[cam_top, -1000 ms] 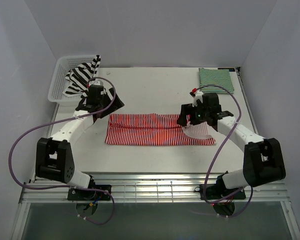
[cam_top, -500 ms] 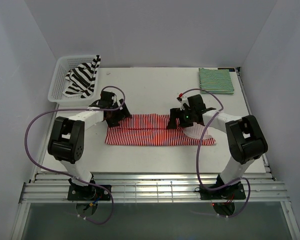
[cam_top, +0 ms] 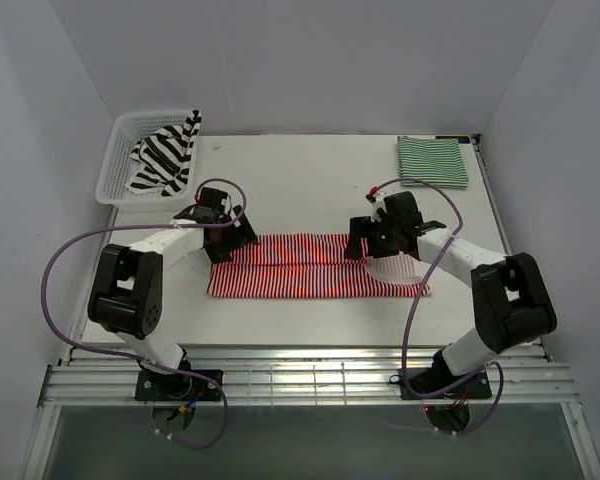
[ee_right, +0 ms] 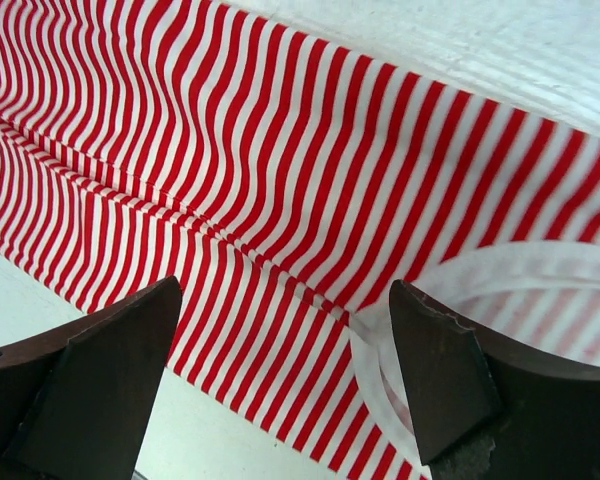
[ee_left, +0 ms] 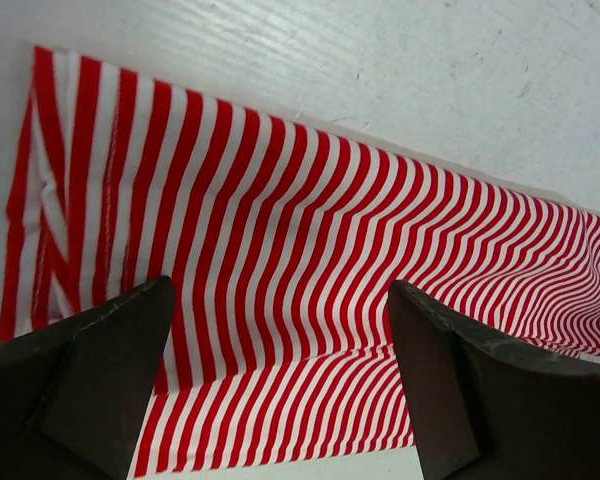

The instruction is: Fold and stack the tank tops

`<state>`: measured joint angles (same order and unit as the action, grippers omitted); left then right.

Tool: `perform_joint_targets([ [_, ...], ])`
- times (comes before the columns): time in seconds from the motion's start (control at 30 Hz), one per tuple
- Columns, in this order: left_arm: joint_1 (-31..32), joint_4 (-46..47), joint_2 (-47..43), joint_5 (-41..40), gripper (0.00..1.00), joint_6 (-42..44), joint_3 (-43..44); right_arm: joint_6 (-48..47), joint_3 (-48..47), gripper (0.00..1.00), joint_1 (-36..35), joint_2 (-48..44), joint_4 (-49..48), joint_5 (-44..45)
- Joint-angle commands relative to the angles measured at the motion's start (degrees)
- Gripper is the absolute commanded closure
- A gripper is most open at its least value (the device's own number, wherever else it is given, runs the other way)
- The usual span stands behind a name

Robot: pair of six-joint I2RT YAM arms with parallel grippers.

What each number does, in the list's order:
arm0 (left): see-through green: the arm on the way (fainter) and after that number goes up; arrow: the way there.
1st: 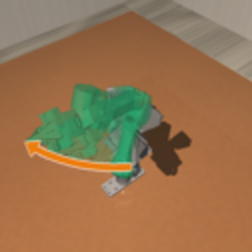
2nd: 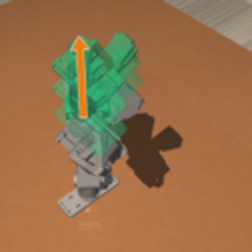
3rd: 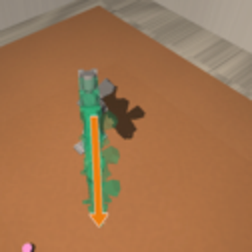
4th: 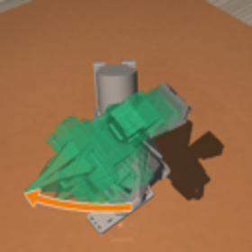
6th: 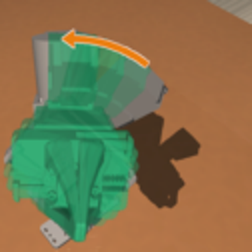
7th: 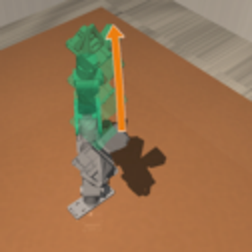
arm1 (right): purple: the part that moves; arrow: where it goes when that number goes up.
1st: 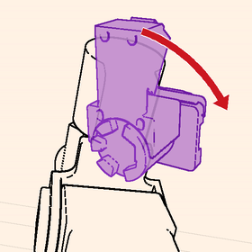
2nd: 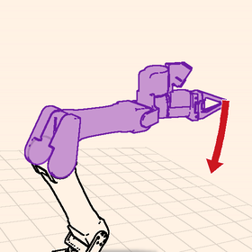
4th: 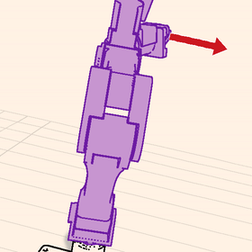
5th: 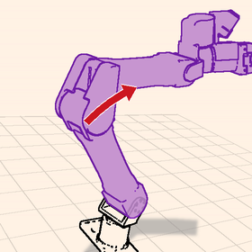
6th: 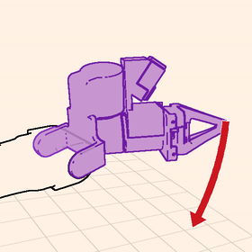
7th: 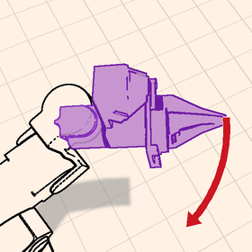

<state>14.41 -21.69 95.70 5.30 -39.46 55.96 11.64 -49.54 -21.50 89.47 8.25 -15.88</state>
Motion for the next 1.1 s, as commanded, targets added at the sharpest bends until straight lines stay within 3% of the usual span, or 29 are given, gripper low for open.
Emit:
perform_joint_targets([
  [0.0, 0.09, -5.9, -6.83, -2.49, 0.02, 0.17, 2.48, 3.73, -3.55, 0.1, 1.28, -5.43, 4.91, 6.72],
  [0.13, 1.05, -10.63, -7.99, -3.36, 0.02, 1.23, 6.78, 7.78, -1.36, 0.1, 2.77, -8.69, 9.57, 10.86],
  [0.37, 5.71, -12.23, -2.98, -3.1, 0.02, 3.16, 10.04, 11.74, 5.58, 0.1, 5.49, -11.78, 11.44, 10.17],
  [0.67, 5.98, -9.86, 3.7, -3.01, 0.02, 0.45, 6.18, 10.69, 4.72, 0.1, 7.78, -2.91, 6.44, 7.71],
  [0.9, 6.59, -10.83, -1.29, -0.47, 0.02, -9.91, -3.39, 8.84, -7.39, 0.1, 7.79, 15.27, 0.01, -0.81],
  [1.07, 11.93, -11.26, -6.75, 1.11, 0.02, -23.51, -11.65, 5.77, -26.54, 0.1, 7.17, 30.63, 0.97, -5.48],
])
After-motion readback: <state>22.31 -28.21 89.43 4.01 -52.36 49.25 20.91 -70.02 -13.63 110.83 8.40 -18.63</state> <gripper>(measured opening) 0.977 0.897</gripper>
